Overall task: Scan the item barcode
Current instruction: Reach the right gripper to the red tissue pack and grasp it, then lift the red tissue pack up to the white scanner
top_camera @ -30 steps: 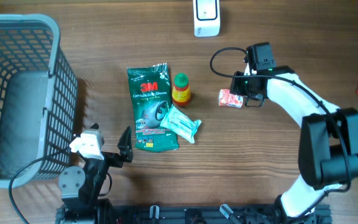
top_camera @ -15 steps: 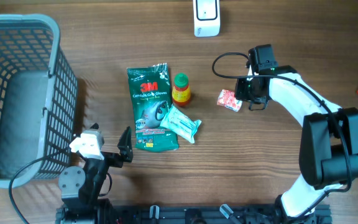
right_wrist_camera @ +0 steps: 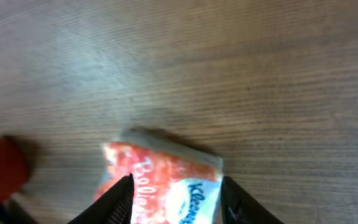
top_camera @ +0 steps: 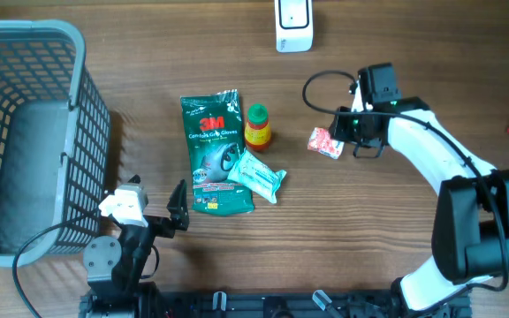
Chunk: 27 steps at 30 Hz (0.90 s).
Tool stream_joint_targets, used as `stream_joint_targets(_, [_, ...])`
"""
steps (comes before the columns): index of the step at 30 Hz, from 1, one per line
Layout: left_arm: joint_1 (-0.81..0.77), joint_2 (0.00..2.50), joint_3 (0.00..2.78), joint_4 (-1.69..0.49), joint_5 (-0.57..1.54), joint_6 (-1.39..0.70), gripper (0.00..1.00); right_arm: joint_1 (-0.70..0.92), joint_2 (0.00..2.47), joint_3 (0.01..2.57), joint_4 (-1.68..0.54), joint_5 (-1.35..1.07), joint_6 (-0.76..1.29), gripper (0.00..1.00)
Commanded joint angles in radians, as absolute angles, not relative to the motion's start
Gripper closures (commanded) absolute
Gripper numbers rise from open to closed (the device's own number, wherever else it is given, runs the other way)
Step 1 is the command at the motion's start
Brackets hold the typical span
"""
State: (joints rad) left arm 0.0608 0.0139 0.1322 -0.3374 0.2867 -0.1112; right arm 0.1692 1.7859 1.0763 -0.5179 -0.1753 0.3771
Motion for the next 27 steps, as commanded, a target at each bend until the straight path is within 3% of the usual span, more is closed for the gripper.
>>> stream_joint_targets(1, [0.056, 0.007, 0.128, -0.335, 0.299, -0.117, 0.00, 0.167, 1.839, 0.987, -0.441, -0.173, 0.396, 0.55])
stream_joint_targets(6, [0.056, 0.007, 0.128, -0.335, 0.299, -0.117, 0.00, 0.167, 1.844, 0.953, -0.386, -0.112, 0.448, 0.71])
stream_joint_targets(9, [0.056, 0.007, 0.128, -0.335, 0.299, -0.117, 0.00, 0.166, 1.841, 0.969, -0.398, -0.136, 0.445, 0.96])
stream_joint_targets(19, [0.056, 0.007, 0.128, -0.335, 0.299, -0.117, 0.00, 0.154, 1.714, 1.302, -1.052, -0.518, 0.392, 0.96])
stream_joint_targets(27, [0.056, 0.007, 0.128, -0.335, 0.299, -0.117, 0.00, 0.157, 1.645, 1.316, -1.428, -0.649, 0.390, 0.96])
